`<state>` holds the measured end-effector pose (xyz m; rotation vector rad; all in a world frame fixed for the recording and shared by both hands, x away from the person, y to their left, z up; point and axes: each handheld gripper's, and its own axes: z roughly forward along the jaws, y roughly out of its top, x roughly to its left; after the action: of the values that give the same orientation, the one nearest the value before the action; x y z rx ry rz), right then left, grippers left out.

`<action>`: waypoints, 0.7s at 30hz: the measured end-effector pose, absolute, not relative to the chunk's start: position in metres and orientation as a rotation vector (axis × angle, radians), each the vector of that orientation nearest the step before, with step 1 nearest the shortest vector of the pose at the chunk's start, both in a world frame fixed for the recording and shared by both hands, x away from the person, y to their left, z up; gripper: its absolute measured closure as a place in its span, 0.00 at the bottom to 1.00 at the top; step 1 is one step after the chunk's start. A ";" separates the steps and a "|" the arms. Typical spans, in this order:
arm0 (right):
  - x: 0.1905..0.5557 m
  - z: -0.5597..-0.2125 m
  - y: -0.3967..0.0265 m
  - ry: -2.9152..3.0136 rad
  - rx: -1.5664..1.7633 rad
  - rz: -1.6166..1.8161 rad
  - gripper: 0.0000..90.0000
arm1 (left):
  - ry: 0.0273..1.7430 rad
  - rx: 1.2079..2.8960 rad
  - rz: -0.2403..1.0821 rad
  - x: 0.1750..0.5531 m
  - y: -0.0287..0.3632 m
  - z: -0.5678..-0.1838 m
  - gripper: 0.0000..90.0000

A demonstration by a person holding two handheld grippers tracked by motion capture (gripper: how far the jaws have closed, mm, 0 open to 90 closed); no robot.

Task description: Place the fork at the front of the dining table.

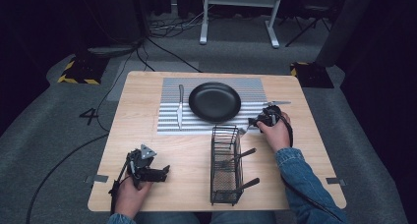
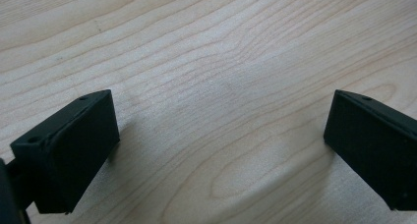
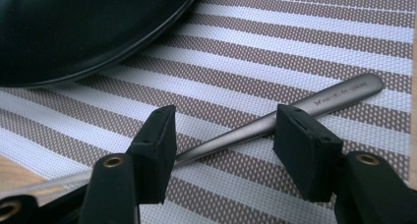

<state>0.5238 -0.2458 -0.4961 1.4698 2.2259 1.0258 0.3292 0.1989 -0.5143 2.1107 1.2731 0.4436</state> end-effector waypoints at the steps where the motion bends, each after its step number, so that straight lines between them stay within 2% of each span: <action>1: 0.525 -0.496 -0.245 2.228 1.471 1.028 0.47 | 1.274 2.110 0.444 0.329 0.199 -0.514 0.00; 8: 0.528 -0.497 -0.238 2.220 1.472 1.026 0.49 | 1.274 2.110 0.444 0.329 0.199 -0.514 0.00; 13: 0.530 -0.495 -0.235 2.232 1.414 0.940 0.64 | 1.275 2.108 0.441 0.329 0.199 -0.514 0.00; 16: 0.532 -0.494 -0.234 2.237 1.413 0.941 0.67 | 1.271 2.114 0.442 0.330 0.199 -0.514 0.00; 21: 0.539 -0.492 -0.233 2.251 1.387 0.933 0.77 | 1.270 2.114 0.441 0.330 0.199 -0.514 0.00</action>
<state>0.5388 -0.2333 -0.4916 1.3865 2.2508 0.9334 0.3300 0.1987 -0.5142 2.1138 1.2698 0.4414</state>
